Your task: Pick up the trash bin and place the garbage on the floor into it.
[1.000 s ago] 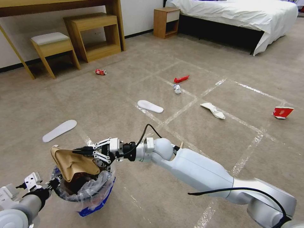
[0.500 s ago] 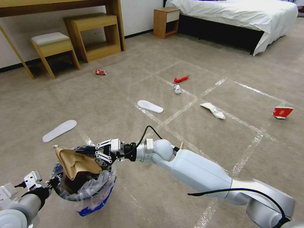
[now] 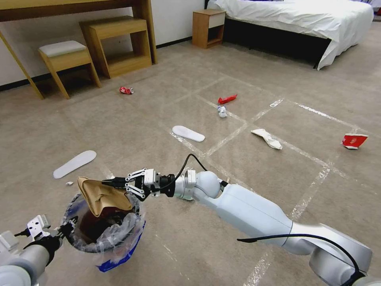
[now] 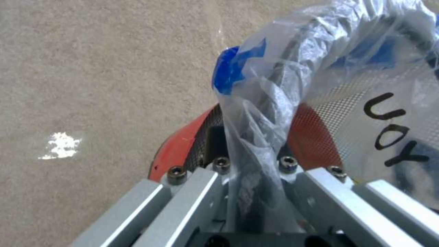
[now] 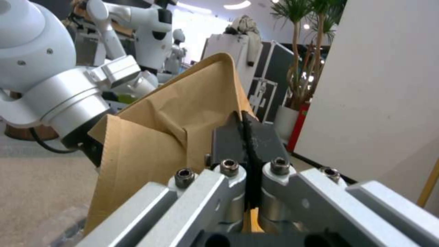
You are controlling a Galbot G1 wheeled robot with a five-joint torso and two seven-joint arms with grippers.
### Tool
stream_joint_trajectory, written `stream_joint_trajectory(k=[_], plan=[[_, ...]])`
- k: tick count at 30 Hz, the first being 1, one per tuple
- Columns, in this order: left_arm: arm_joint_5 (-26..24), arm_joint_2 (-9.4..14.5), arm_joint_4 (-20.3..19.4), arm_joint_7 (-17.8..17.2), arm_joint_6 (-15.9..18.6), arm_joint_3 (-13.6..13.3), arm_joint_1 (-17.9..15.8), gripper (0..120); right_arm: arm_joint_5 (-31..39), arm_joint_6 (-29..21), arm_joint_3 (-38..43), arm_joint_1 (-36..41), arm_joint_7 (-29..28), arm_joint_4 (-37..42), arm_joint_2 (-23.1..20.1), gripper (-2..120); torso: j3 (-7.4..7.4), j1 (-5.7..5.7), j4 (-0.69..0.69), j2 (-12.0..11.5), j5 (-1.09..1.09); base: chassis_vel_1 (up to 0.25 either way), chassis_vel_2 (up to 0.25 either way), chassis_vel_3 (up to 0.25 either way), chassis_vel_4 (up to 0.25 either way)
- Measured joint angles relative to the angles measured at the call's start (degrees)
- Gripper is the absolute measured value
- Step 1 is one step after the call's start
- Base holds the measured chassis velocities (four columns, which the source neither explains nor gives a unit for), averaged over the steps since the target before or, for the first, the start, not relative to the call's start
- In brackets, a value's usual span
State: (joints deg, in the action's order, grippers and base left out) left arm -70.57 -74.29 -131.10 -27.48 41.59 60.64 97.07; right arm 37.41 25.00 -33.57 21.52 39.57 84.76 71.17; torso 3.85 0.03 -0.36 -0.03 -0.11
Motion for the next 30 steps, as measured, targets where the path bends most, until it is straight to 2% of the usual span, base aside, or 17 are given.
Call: stream_joint_trajectory(k=[2, 3, 6, 8, 10, 11, 15, 16, 18, 19, 25, 26, 28, 30], plan=[[0.0, -0.3, -0.2, 0.0, 0.0, -0.1, 0.0, 0, -0.5, 0.0, 0.0, 0.2, -0.2, 0.0, 0.0, 8, 0.00, 0.00, 0.00, 0.0, 0.00, 0.000, 0.000, 0.000, 0.000], [0.0, -0.3, -0.2, 0.0, 0.0, -0.1, 0.0, 0, -0.5, 0.0, 0.0, 0.2, -0.2, 0.0, 0.0, 8, 0.00, 0.00, 0.00, 0.0, 0.00, 0.000, 0.000, 0.000, 0.000], [0.0, -0.7, -0.6, 0.0, 0.1, -0.3, 0.0, 0, -1.5, -0.1, -0.1, 0.9, -0.7, 0.0, 0.1, 22, 0.00, 0.00, 0.00, 0.0, 0.00, 0.000, 0.000, 0.000, 0.000], [0.0, -0.7, -0.7, -0.1, 0.1, -0.3, 0.0, 0, -1.7, -0.1, -0.1, 1.1, -0.8, 0.0, 0.1, 26, 0.00, 0.00, 0.00, 0.0, 0.00, 0.000, 0.000, 0.000, 0.000], [-0.2, -0.7, -0.9, -0.1, 0.1, -0.2, 0.1, 0, -1.9, -0.1, -0.2, 1.4, -1.0, 0.0, 0.1, 37, 0.00, 0.00, 0.00, 0.0, 0.00, 0.000, 0.000, 0.000, 0.000], [-0.2, -0.7, -0.9, -0.1, 0.1, -0.2, 0.1, 0, -1.9, -0.1, -0.2, 1.4, -1.0, 0.0, 0.1, 37, 0.00, 0.00, 0.00, 0.0, 0.00, 0.000, 0.000, 0.000, 0.000], [-0.5, -0.8, -1.2, -0.1, 0.1, 0.0, 0.2, 0, -2.2, -0.2, -0.7, 1.6, -1.3, 0.0, 0.3, 55, 0.00, 0.00, 0.00, 0.0, 0.00, 0.000, 0.000, 0.000, 0.000], [-0.5, -0.8, -1.2, -0.1, 0.1, 0.0, 0.2, 0, -2.2, -0.2, -0.7, 1.6, -1.3, 0.0, 0.3, 55, 0.00, 0.00, 0.00, 0.0, 0.00, 0.000, 0.000, 0.000, 0.000], [-0.6, -0.8, -1.4, -0.2, 0.1, 0.0, 0.2, 0, -2.3, -0.2, -0.9, 1.4, -1.5, -0.1, 0.4, 67, 0.00, 0.00, 0.00, 0.0, 0.00, 0.000, 0.000, 0.000, 0.000], [-0.6, -0.8, -1.4, -0.2, 0.1, 0.0, 0.2, 0, -2.3, -0.2, -0.9, 1.4, -1.5, -0.1, 0.4, 67, 0.00, 0.00, 0.00, 0.0, 0.00, 0.000, 0.000, 0.000, 0.000], [-1.0, -0.4, -1.5, -0.2, 0.1, 0.2, 0.2, 0, -2.3, -0.2, -0.5, 0.3, -1.9, 0.3, 0.1, 90, 0.00, 0.00, 0.00, 0.0, 0.00, 0.000, 0.000, 0.000, 0.000], [-1.0, -0.4, -1.5, -0.2, 0.1, 0.2, 0.2, 0, -2.3, -0.2, -0.5, 0.3, -1.9, 0.3, 0.1, 90, 0.00, 0.00, 0.00, 0.0, 0.00, 0.000, 0.000, 0.000, 0.000], [-1.4, -0.3, -1.5, -0.4, 0.1, 0.2, 0.2, 0, -1.8, -0.2, 0.5, -0.5, -2.4, 0.6, -0.2, 98, 0.00, 0.00, 0.00, 0.0, 0.00, 0.000, 0.000, 0.000, 0.000], [-1.7, -0.2, -1.5, -0.7, 0.1, 0.2, 0.2, 0, -1.5, -0.3, 1.5, -1.0, -2.9, 1.0, -0.5, 100, 0.00, 0.00, 0.01, 0.0, 0.00, 0.000, 0.000, 0.000, 0.000]])
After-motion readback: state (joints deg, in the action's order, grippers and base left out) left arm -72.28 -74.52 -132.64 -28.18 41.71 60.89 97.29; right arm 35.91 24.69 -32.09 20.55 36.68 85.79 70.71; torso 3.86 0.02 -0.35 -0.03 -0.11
